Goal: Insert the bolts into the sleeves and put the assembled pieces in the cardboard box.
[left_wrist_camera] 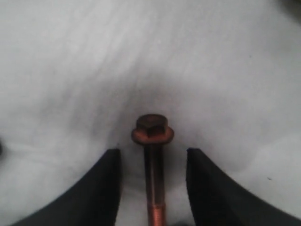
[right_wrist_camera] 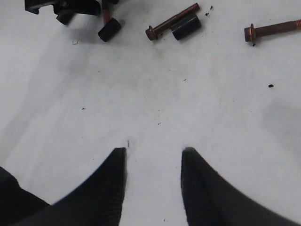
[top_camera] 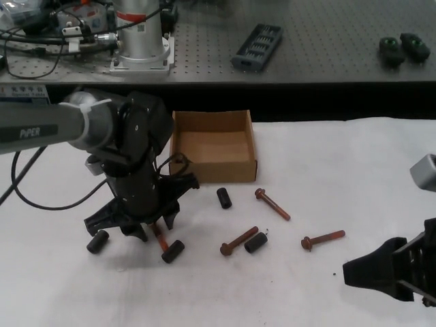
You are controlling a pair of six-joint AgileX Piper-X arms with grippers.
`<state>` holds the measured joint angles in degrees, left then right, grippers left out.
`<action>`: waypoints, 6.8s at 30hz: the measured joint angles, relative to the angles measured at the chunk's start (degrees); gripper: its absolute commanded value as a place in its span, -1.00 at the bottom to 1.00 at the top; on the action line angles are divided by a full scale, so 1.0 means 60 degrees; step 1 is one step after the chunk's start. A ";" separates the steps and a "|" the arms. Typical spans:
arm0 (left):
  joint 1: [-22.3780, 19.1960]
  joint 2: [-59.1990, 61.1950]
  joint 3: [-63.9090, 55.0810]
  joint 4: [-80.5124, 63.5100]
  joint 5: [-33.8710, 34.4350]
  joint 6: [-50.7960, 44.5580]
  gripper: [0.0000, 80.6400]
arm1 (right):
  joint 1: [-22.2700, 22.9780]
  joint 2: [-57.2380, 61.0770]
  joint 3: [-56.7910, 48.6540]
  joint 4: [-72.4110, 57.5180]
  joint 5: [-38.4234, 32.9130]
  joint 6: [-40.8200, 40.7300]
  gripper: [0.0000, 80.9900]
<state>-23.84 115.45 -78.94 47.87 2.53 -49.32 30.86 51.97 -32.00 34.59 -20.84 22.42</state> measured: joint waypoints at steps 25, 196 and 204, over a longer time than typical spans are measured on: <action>0.0055 -0.3531 0.0802 -0.1960 0.0941 0.3163 -1.00 | 0.0147 0.3521 -0.1563 -0.1820 0.0441 -0.0365 -0.38; 0.0068 -0.4343 0.4818 -1.3541 0.8164 0.2202 -1.00 | -0.0249 0.5842 -0.1617 -1.1174 -0.5376 -0.1372 -0.90; -0.0187 -0.4343 0.4818 -1.3565 0.7638 0.2570 -1.00 | -0.0525 0.5800 -0.1617 -1.1477 -0.5577 -0.0972 -0.90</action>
<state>-24.96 89.40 -50.04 -33.52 48.36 -33.91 27.71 86.77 -41.70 -34.28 -54.30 16.59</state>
